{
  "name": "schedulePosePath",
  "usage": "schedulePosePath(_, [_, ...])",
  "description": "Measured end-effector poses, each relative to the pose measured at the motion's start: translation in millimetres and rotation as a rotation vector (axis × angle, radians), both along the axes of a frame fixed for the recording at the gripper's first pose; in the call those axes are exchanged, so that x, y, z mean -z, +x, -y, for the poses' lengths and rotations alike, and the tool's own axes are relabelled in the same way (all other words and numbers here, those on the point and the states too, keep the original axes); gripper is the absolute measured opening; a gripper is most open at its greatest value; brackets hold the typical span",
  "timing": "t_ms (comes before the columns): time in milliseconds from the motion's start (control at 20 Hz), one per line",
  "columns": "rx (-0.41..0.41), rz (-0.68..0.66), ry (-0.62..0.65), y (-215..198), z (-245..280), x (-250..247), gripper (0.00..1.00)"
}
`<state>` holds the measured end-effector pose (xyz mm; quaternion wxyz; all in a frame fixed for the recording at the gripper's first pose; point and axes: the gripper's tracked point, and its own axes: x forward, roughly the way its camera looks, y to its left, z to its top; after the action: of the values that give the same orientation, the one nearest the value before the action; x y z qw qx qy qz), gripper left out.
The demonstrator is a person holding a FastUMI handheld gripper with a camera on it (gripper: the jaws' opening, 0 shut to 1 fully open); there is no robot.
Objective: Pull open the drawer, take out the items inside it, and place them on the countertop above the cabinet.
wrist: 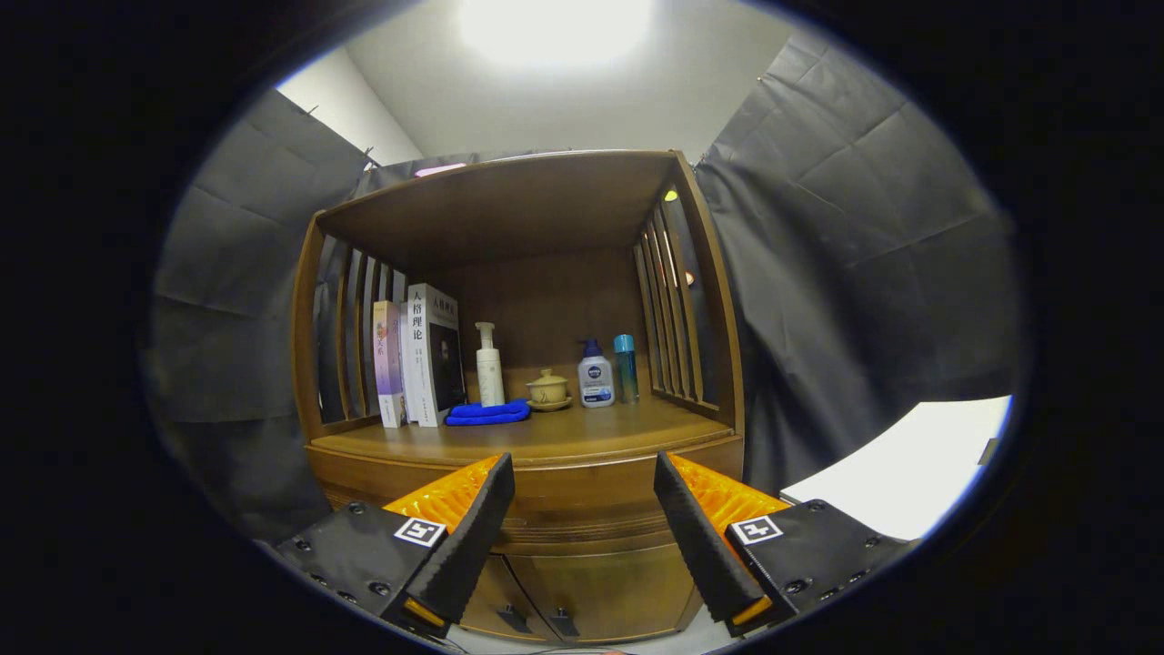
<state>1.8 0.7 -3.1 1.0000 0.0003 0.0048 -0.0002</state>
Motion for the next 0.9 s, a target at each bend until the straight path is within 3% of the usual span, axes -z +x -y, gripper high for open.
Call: schedulePosePath(900, [-0.020,0.000,-0.009,-1.7,-5.5,0.7,0.98])
